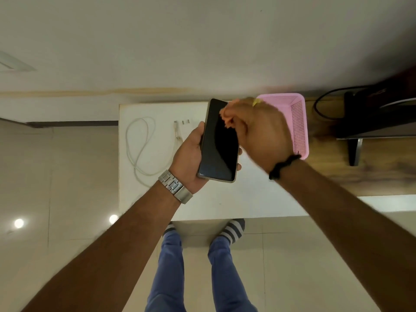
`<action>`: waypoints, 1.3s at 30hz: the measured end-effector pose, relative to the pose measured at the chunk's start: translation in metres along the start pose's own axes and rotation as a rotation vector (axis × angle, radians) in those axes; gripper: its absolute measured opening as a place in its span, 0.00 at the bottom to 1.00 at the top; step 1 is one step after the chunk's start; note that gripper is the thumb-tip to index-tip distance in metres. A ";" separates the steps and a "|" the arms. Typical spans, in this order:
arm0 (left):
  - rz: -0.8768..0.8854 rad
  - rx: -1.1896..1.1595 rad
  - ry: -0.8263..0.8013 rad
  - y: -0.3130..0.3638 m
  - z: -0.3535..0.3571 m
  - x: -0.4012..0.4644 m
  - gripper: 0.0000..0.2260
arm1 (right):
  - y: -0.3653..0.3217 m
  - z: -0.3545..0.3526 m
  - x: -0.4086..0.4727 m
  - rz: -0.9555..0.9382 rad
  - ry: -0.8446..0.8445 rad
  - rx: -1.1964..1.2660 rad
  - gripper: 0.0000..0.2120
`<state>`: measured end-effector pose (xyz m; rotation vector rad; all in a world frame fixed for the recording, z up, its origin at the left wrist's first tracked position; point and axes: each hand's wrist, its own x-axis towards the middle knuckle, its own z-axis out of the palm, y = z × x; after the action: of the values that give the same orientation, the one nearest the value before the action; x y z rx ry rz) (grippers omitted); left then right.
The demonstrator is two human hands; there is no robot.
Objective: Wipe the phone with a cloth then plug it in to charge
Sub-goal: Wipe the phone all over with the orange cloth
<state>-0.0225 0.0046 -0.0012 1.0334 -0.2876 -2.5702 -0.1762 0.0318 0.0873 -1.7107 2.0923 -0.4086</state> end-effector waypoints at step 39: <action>0.076 -0.047 0.138 0.004 0.017 -0.004 0.18 | -0.036 0.022 -0.016 -0.049 0.098 0.105 0.13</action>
<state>-0.0302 0.0035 0.0148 1.1529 -0.2248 -2.4134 -0.1314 0.0409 0.0871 -1.7156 2.0598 -0.6177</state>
